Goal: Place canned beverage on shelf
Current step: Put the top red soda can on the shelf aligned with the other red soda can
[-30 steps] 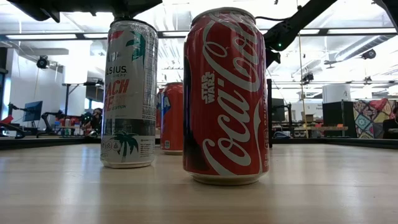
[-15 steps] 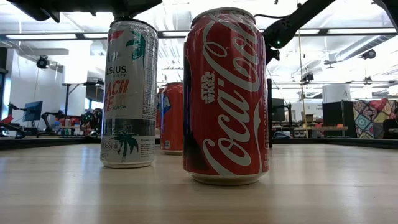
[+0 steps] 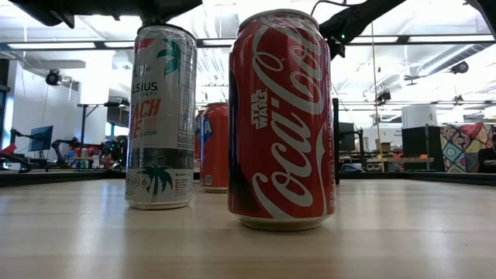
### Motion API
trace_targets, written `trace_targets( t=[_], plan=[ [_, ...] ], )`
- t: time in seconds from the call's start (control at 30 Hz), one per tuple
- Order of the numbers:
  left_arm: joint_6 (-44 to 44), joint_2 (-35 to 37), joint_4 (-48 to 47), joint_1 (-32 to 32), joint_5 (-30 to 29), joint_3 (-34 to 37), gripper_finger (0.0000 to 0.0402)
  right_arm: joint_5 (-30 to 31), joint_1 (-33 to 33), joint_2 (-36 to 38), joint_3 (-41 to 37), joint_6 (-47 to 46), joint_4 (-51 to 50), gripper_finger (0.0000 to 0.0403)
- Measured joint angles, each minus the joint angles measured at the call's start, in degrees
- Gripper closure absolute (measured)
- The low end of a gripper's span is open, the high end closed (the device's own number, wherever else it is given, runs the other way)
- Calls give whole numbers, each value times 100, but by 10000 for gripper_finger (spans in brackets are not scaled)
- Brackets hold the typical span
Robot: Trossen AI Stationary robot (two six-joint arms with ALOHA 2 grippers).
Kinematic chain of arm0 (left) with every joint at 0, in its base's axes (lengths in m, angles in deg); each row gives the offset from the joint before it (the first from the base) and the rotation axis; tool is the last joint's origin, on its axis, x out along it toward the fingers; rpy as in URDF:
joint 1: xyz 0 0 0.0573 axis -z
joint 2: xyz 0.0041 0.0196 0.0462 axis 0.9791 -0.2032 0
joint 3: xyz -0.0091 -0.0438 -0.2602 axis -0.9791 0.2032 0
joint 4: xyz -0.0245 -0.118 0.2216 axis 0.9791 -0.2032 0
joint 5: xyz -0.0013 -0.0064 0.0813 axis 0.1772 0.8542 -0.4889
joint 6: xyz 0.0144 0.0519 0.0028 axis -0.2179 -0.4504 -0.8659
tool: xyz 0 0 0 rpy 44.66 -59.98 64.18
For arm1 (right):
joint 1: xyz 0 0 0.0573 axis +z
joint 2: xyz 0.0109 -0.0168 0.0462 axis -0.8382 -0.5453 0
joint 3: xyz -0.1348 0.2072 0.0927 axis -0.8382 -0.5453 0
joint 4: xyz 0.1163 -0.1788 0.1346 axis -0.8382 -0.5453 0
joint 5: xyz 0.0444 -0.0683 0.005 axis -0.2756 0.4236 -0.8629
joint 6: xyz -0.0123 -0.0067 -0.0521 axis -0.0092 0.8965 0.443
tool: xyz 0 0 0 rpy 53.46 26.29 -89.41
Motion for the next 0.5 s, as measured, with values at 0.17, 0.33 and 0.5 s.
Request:
trace_targets(
  t=[0.17,0.33,0.5],
  plan=[
    [0,0,-45,0,0,0,402,30,16,5,243,-563,-171,84],
    [-25,0,-45,0,0,0,402,28,212,5,366,-664,-786,158],
    [-63,0,-44,-1,0,0,402,229,472,5,367,-597,-1154,289]
  ],
)
